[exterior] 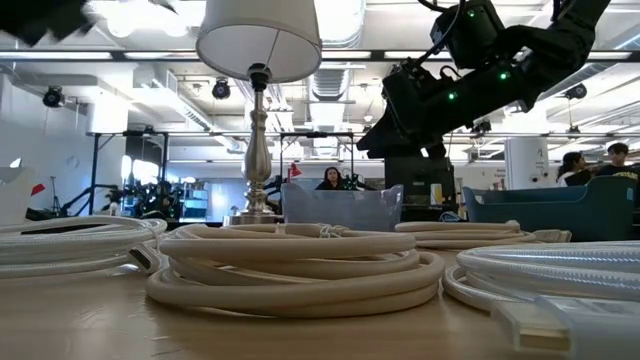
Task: Sort HDMI cables
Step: Put the left light blue HDMI cable into the white bin
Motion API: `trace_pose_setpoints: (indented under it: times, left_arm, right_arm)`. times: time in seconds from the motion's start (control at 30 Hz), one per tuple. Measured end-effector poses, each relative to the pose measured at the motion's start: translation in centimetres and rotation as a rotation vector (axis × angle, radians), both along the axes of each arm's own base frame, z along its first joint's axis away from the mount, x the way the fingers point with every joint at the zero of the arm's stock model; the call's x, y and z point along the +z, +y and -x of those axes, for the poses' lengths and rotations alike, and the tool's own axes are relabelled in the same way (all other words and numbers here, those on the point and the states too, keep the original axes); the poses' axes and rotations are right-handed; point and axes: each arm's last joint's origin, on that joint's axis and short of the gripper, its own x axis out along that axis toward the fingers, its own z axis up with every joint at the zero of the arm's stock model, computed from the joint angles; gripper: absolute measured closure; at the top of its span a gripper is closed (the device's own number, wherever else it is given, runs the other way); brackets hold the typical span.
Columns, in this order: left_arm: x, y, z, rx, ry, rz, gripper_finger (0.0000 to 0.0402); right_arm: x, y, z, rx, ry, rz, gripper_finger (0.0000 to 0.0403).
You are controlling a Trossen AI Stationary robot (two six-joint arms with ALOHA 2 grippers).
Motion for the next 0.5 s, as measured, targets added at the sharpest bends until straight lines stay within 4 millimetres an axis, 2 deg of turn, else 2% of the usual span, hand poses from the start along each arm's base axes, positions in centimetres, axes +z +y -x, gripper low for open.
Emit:
trace_pose_setpoints:
  times: [0.13,0.27,0.4,0.5]
  left_arm:
    - [1.6,-0.4,-1.2,0.021,-0.171,-0.044,0.0280]
    - [1.8,-1.2,-2.5,0.023,-0.331,0.003,0.0280]
    - [0.3,-1.9,-3.0,0.043,-0.352,0.110,0.0280]
    - [-1.7,-2.2,-2.9,0.074,-0.306,0.213,0.0280]
  right_arm:
    - [0.0,0.0,0.0,0.000,-0.001,0.000,0.0218]
    - [0.0,0.0,0.0,0.001,-0.001,0.000,0.0218]
    - [0.0,0.1,0.0,0.007,-0.001,-0.002,0.0218]
    - [0.0,0.3,0.0,0.024,-0.001,-0.006,0.0218]
